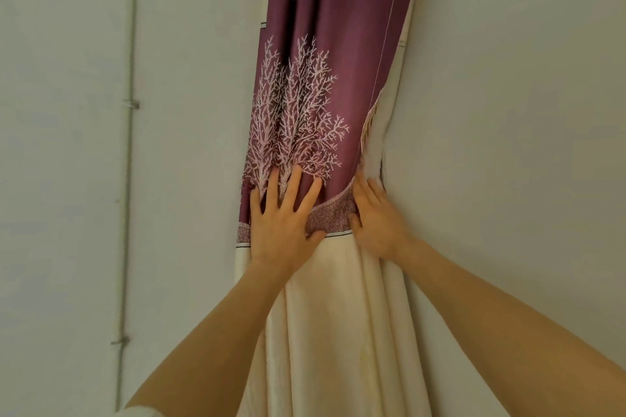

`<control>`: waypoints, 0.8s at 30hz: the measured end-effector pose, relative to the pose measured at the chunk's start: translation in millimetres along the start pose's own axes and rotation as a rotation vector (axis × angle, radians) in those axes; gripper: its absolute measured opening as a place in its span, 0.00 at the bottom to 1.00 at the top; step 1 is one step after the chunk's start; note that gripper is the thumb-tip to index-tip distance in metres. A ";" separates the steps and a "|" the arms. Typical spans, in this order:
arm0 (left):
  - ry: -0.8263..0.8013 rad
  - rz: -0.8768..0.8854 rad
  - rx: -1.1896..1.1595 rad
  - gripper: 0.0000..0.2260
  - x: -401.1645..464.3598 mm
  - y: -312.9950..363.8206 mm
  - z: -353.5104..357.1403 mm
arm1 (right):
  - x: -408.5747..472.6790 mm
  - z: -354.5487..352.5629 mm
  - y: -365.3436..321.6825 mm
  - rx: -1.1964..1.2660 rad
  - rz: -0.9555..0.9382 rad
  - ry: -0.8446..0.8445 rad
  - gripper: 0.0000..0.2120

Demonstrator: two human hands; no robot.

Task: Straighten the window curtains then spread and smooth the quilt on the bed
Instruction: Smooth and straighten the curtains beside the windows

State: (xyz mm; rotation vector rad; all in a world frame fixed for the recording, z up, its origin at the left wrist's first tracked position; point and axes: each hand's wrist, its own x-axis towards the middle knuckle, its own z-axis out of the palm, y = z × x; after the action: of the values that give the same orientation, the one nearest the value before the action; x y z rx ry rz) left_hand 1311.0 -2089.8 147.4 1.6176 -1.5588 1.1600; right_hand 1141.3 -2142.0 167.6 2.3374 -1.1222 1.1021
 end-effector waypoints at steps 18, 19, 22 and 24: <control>-0.044 -0.002 -0.121 0.25 -98.3 111.4 -130.7 | -228.3 -148.7 -46.5 -0.322 0.075 0.071 0.24; -0.018 0.008 -0.160 0.24 -103.2 120.2 -139.7 | -240.1 -161.5 -47.2 -0.379 0.076 0.067 0.24; 0.006 0.019 -0.330 0.21 -125.9 159.2 -171.6 | -286.4 -209.0 -46.9 -0.554 0.085 0.109 0.23; -0.015 0.032 -0.428 0.20 -144.7 187.9 -198.2 | -317.7 -243.6 -46.2 -0.678 0.092 0.124 0.22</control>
State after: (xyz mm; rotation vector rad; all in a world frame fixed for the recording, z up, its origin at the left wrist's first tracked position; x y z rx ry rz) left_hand 1101.9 -1873.2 77.7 1.3212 -1.7078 0.7614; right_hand 928.9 -1809.2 86.5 1.6843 -1.3090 0.7223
